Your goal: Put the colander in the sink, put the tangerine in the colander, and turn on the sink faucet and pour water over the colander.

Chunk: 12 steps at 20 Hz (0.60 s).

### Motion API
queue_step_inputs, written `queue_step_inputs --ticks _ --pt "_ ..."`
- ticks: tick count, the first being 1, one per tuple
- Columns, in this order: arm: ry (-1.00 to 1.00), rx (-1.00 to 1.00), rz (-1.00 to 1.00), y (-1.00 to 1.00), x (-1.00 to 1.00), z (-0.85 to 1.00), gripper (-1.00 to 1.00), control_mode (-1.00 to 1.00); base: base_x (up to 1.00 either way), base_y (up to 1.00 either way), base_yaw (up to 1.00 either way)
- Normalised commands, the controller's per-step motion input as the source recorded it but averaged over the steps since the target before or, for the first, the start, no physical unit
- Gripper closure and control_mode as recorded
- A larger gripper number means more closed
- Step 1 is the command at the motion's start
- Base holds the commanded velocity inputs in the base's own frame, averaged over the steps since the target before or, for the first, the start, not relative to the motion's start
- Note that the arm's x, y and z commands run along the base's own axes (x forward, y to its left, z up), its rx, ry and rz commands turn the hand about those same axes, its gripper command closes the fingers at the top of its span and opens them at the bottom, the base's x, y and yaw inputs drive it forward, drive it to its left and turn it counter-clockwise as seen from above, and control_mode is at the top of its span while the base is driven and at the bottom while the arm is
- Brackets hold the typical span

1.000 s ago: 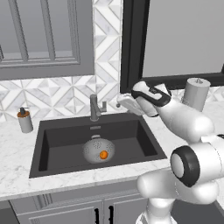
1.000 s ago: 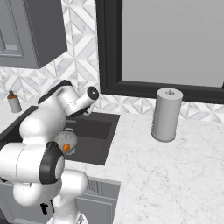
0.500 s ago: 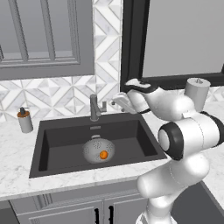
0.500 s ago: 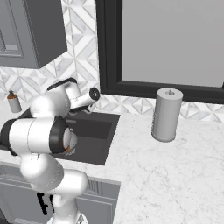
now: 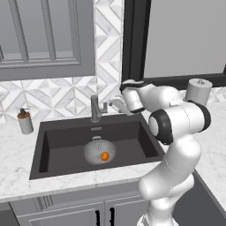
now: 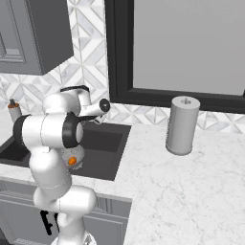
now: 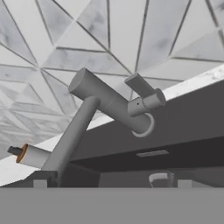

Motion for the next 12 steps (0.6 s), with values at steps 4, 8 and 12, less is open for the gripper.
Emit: queue_step_inputs --ticks 4,8,12 --pt "0.0 0.03 -0.02 0.09 0.46 -0.21 -1.0 -1.0 0.0 0.0 0.0" --pt "0.0 0.02 -0.01 0.12 0.44 -0.21 -1.0 -1.0 0.0 0.0 0.0" --pt "0.01 0.02 -0.01 0.1 0.46 -0.22 -1.0 -1.0 0.0 0.0 0.0"
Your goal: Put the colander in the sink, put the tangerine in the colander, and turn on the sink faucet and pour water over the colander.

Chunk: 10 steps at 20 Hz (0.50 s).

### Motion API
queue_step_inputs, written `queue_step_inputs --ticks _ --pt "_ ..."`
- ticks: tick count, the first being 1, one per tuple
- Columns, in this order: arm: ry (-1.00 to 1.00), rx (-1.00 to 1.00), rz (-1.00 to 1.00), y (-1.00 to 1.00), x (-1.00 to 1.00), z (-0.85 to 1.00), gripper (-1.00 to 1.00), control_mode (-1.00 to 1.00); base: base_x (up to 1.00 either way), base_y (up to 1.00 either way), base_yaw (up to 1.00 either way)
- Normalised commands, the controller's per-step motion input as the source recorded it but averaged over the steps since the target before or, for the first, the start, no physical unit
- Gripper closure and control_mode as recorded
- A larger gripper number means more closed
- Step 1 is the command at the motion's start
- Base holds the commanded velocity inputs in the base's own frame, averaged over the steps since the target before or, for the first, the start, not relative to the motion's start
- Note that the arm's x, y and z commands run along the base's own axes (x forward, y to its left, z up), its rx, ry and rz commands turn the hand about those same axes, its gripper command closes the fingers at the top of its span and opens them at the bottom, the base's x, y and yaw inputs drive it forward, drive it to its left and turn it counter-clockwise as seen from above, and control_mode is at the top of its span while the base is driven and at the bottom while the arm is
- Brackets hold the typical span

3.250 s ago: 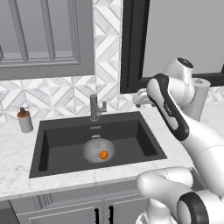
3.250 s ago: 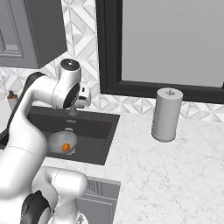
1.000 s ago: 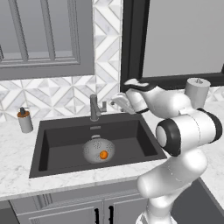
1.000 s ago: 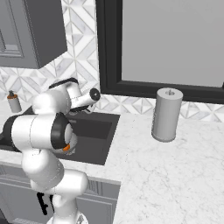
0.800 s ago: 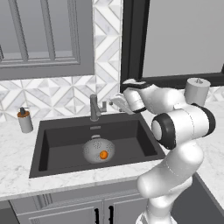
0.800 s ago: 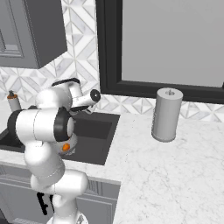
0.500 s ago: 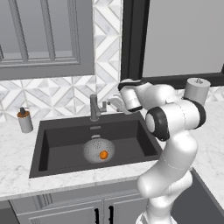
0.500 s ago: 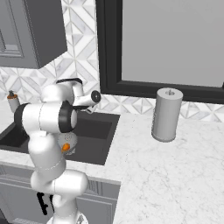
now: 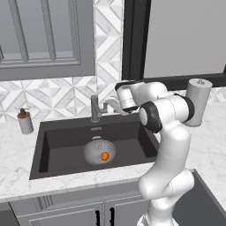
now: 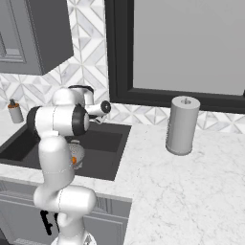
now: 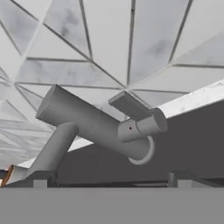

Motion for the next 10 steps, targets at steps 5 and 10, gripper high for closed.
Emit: queue_step_inputs --ticks 5,10 --pt "0.01 0.01 -0.01 0.16 0.43 -0.2 -1.0 -1.0 0.0 0.0 0.0" --pt "0.02 0.02 0.0 0.07 0.41 -0.14 -1.0 -1.0 0.0 0.0 0.0"
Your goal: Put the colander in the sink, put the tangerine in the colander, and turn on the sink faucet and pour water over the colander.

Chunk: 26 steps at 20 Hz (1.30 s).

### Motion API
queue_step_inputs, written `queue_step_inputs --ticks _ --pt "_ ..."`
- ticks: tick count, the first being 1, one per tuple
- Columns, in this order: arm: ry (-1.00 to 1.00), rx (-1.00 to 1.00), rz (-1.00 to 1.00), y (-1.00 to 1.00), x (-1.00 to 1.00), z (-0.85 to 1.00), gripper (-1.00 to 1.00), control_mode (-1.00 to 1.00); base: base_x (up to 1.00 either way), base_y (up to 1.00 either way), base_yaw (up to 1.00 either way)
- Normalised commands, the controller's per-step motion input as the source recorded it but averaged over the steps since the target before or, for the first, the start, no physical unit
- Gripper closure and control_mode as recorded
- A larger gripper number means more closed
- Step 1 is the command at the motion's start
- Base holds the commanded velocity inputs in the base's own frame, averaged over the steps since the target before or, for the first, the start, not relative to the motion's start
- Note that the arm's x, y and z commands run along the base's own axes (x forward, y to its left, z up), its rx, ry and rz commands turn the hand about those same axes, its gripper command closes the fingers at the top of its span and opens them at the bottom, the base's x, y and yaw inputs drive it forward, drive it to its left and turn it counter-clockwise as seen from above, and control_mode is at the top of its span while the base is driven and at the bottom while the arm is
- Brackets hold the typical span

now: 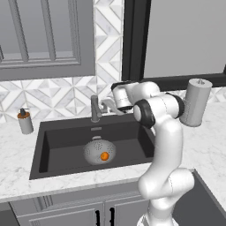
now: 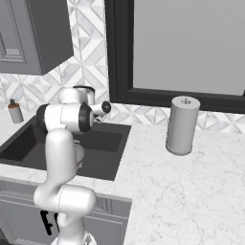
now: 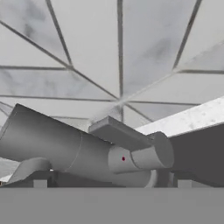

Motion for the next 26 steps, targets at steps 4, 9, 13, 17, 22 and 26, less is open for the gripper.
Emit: queue_step_inputs --ticks 4,9,13,17,22,26 --pt "0.01 0.01 0.0 0.02 0.36 -0.18 -1.0 -1.0 0.0 0.0 0.0" --pt "0.0 0.0 0.0 0.0 0.32 -0.18 -1.0 -1.0 0.0 0.0 0.0" --pt "0.0 0.0 -0.01 0.03 0.33 -0.15 -1.0 -1.0 0.0 0.0 0.0" --pt "0.0 0.0 -0.02 0.08 0.32 -0.13 -1.0 -1.0 0.0 0.0 0.0" --pt "0.0 0.0 -0.03 0.05 0.32 -0.15 -1.0 -1.0 0.0 0.0 0.0" --pt "0.0 0.0 -0.08 0.0 0.15 -0.24 -1.0 -1.0 0.0 0.0 0.0"
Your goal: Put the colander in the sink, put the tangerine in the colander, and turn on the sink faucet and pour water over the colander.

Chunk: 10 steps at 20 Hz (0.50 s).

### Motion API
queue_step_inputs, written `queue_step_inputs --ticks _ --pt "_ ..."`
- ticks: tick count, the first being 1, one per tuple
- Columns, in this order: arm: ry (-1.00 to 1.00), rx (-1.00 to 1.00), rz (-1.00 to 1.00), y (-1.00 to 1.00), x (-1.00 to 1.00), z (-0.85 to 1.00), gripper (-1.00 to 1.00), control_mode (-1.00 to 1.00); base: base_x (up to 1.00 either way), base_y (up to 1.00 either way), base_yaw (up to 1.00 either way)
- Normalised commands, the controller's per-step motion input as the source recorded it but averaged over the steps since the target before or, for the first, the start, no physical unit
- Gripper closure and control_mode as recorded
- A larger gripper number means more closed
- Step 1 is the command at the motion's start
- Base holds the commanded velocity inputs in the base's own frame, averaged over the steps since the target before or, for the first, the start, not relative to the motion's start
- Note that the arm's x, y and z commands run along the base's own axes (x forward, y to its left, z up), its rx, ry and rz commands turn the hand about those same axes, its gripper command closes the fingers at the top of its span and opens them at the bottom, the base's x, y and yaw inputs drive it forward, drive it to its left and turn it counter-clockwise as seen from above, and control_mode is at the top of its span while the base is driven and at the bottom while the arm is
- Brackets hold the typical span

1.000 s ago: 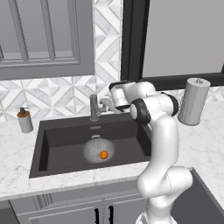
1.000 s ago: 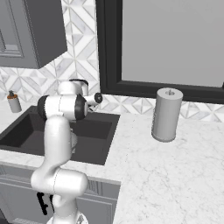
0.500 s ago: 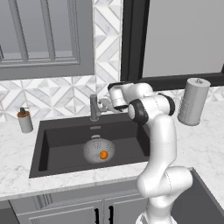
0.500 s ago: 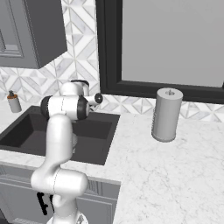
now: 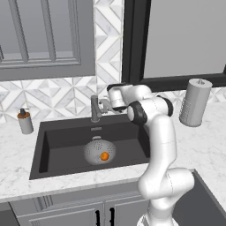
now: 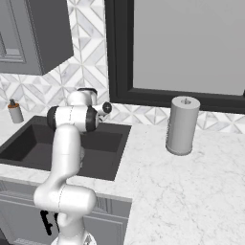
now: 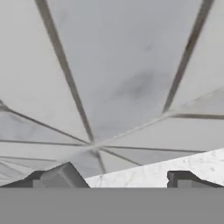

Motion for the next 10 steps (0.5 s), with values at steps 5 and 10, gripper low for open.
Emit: queue_step_inputs --ticks 5,10 --pt "0.02 0.0 -0.13 -0.01 0.08 -0.23 1.0 -1.0 0.0 0.0 0.0" --pt "0.03 0.0 -0.16 -0.28 0.0 -0.16 1.0 -1.0 0.0 0.0 0.0"
